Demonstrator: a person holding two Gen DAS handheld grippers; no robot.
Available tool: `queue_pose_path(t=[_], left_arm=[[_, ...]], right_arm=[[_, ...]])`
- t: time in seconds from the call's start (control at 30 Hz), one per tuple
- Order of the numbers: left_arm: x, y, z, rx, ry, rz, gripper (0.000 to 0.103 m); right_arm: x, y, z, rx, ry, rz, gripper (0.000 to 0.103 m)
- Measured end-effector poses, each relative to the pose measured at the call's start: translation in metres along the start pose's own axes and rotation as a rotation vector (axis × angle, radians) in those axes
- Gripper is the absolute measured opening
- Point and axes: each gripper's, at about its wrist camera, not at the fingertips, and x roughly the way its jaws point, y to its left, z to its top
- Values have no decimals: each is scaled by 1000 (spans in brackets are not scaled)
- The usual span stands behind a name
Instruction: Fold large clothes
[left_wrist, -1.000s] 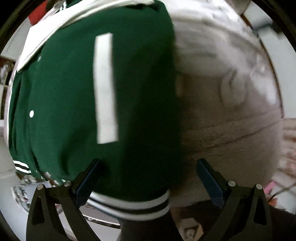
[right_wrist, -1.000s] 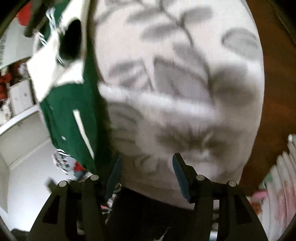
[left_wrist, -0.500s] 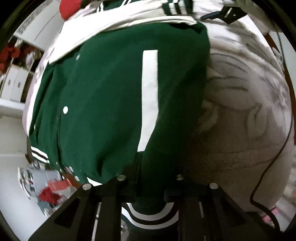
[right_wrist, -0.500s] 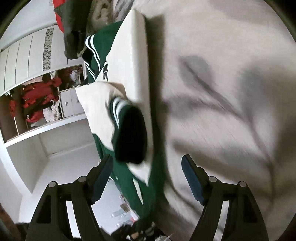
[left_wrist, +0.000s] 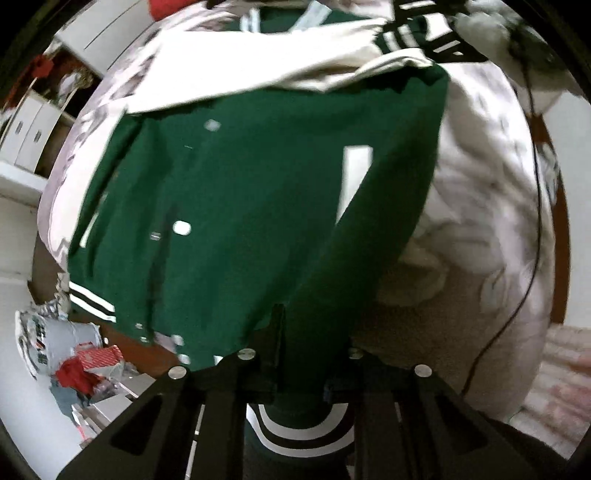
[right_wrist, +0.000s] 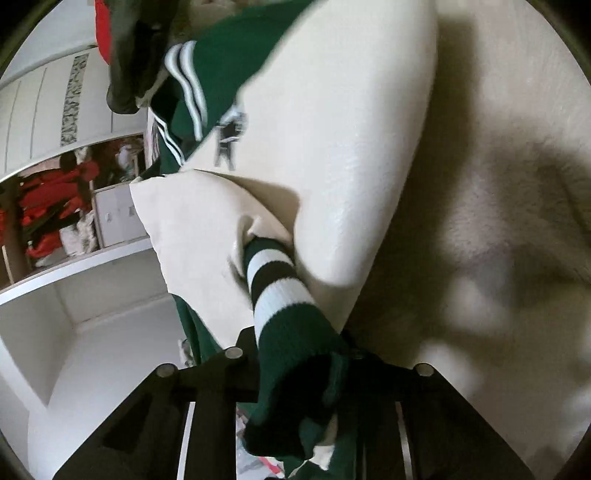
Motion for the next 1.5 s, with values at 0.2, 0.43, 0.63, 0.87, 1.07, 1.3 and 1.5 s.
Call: queue_pose_path(t=[0.2, 0.43, 0.63, 0.87, 1.07, 1.3, 1.5], left_arm=[[-42, 89, 17, -149, -33, -131, 12], [-49, 215, 34, -314, -45, -232, 12], [32, 334, 40, -426, 11, -274, 12], [139, 396, 49, -480, 100, -356, 14], [146, 389, 45, -456, 109, -378, 19], [111, 399, 34, -515, 93, -353, 77], [75, 417, 40, -562, 66, -295, 92]], right_arm=[[-26, 127, -8, -76, -30, -109, 19], [42, 299, 1, -203, -10, -337, 19], [198, 393, 21, -276, 30, -559, 19], [318, 396, 47, -238, 28, -749, 19], [329, 390, 56, -181, 64, -724, 22], [287, 383, 52, -79, 146, -424, 63], [216, 367, 5, -92, 88, -327, 66]])
